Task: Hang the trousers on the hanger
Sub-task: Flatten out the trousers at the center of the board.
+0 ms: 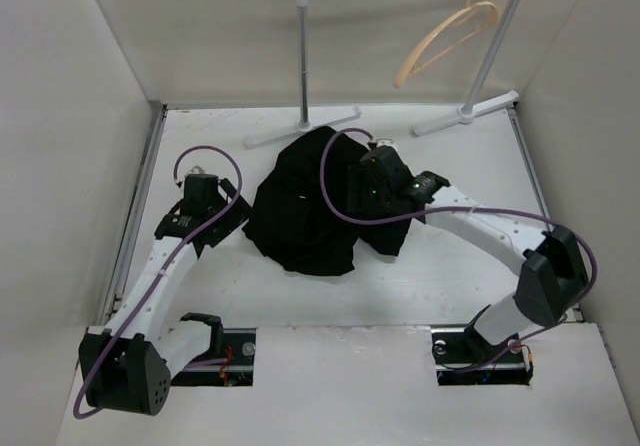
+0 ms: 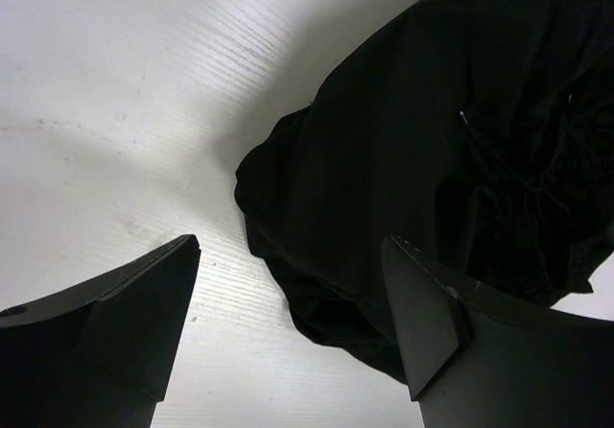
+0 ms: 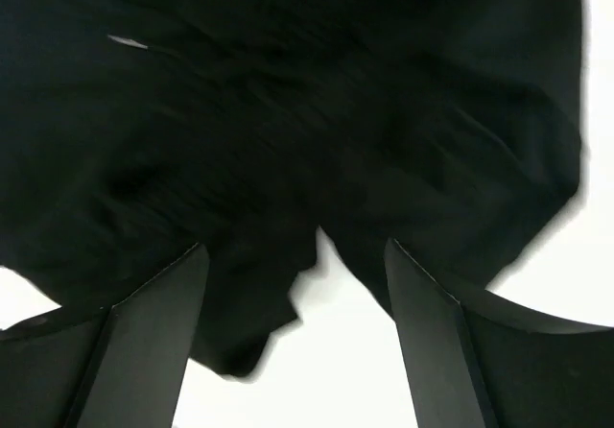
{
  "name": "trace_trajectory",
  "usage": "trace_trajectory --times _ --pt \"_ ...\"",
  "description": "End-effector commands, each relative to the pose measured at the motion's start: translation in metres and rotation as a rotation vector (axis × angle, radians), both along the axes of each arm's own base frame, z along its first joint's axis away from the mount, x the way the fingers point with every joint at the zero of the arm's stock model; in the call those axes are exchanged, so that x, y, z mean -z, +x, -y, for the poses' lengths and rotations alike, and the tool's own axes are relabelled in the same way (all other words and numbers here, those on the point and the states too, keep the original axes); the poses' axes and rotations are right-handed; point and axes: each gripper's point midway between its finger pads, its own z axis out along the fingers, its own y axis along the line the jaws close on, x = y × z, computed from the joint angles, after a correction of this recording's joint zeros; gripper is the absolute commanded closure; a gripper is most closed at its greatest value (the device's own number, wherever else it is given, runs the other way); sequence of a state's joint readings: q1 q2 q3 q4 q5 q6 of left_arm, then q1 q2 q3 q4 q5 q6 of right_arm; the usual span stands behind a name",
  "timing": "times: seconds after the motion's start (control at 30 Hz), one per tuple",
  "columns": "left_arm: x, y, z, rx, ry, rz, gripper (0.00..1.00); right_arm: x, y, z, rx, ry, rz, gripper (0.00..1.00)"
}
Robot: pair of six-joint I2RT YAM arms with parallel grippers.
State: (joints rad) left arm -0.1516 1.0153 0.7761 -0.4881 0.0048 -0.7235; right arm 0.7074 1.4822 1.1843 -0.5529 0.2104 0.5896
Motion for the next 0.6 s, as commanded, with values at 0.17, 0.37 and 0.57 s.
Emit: trace_trajectory --times 0.17,0.37,0.57 --pt "0.004 0.003 -0.01 -0.035 -0.009 0.033 0.24 -0.014 0.019 -0.084 -0.167 0.008 0.082 0.19" --pt "0.01 -0.001 -0.01 -0.037 -0.009 0.021 0.24 0.02 0.037 -0.077 -0.131 -0.164 0.039 0.27" --pt "0.008 0.013 -0.01 -0.032 0.01 0.02 0.24 0.005 0.028 -0.044 -0.042 -0.183 0.058 0.93"
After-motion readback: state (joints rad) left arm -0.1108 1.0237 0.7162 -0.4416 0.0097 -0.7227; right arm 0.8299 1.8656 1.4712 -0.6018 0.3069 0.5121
